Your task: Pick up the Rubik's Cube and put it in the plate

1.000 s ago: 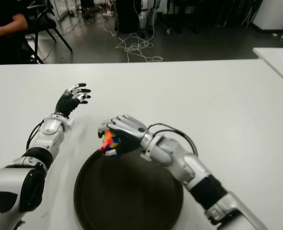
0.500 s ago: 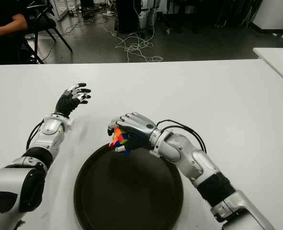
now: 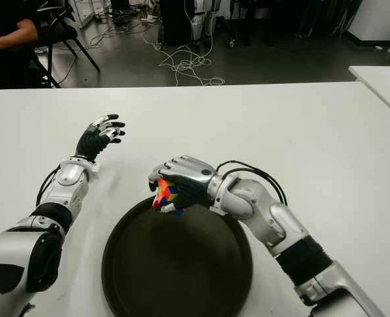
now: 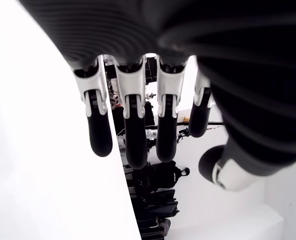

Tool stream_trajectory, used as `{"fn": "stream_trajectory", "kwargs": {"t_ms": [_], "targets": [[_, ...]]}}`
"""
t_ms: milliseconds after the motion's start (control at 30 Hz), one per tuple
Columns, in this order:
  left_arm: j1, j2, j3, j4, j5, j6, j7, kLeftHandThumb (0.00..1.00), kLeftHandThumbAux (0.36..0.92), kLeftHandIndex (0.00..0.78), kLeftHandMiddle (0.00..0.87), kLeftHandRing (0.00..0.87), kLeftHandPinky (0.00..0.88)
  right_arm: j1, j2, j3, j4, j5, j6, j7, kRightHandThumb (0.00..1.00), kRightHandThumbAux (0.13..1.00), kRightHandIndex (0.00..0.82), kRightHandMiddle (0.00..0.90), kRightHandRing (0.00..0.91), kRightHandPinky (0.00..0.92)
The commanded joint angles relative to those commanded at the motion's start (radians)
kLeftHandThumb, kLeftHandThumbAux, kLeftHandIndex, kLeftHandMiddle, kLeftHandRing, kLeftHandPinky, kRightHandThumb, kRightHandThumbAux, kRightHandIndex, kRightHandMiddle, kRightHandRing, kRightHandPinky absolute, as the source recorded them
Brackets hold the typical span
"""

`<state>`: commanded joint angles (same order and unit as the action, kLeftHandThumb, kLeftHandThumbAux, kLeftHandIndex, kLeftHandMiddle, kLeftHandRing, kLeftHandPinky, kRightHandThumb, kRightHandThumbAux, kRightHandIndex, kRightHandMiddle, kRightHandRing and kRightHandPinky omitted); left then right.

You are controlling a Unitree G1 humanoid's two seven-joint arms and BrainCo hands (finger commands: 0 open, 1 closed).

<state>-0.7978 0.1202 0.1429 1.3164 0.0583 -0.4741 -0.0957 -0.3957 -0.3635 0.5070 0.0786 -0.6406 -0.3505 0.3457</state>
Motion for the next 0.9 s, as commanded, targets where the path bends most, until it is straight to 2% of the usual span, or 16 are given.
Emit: {"fn": "stream_trajectory", "kwargs": {"t_ms": [167, 233, 333, 500, 700, 900], "targets": [[0.0, -0.002, 0.003, -0.001, -0.003, -0.006, -0.004, 0.141, 0.639, 0.214, 0.306, 0.306, 0.315, -0.005, 0.01, 0.008, 0.004, -0.015, 0.013, 0.008, 0.703, 0.73, 0.416, 0.592, 0.623, 0.548], [0.0, -0.002, 0.001, -0.001, -0.001, -0.005, -0.003, 0.14, 0.637, 0.214, 0.306, 0.302, 0.309, 0.005, 0.016, 0.013, -0.002, -0.015, 0.021, 0.014, 0.704, 0.73, 0.416, 0.609, 0.645, 0.574], [-0.001, -0.002, -0.004, -0.001, 0.004, -0.004, 0.003, 0.14, 0.637, 0.214, 0.307, 0.298, 0.303, 0.027, 0.044, 0.04, 0.01, -0.033, 0.036, 0.004, 0.706, 0.729, 0.416, 0.626, 0.667, 0.605], [-0.001, -0.003, -0.008, -0.001, 0.008, -0.004, 0.009, 0.142, 0.644, 0.214, 0.305, 0.298, 0.303, 0.04, 0.065, 0.06, 0.026, -0.044, 0.055, 0.0, 0.709, 0.727, 0.416, 0.624, 0.667, 0.614], [-0.001, -0.004, -0.004, 0.0, 0.003, -0.001, 0.005, 0.141, 0.65, 0.216, 0.302, 0.3, 0.309, 0.019, 0.074, 0.051, 0.064, 0.007, 0.048, 0.039, 0.71, 0.728, 0.414, 0.648, 0.706, 0.702], [-0.001, -0.004, -0.002, -0.001, 0.0, 0.002, 0.001, 0.157, 0.645, 0.212, 0.3, 0.299, 0.307, 0.017, 0.076, 0.045, 0.08, 0.019, 0.027, 0.025, 0.711, 0.728, 0.413, 0.656, 0.719, 0.685]]}}
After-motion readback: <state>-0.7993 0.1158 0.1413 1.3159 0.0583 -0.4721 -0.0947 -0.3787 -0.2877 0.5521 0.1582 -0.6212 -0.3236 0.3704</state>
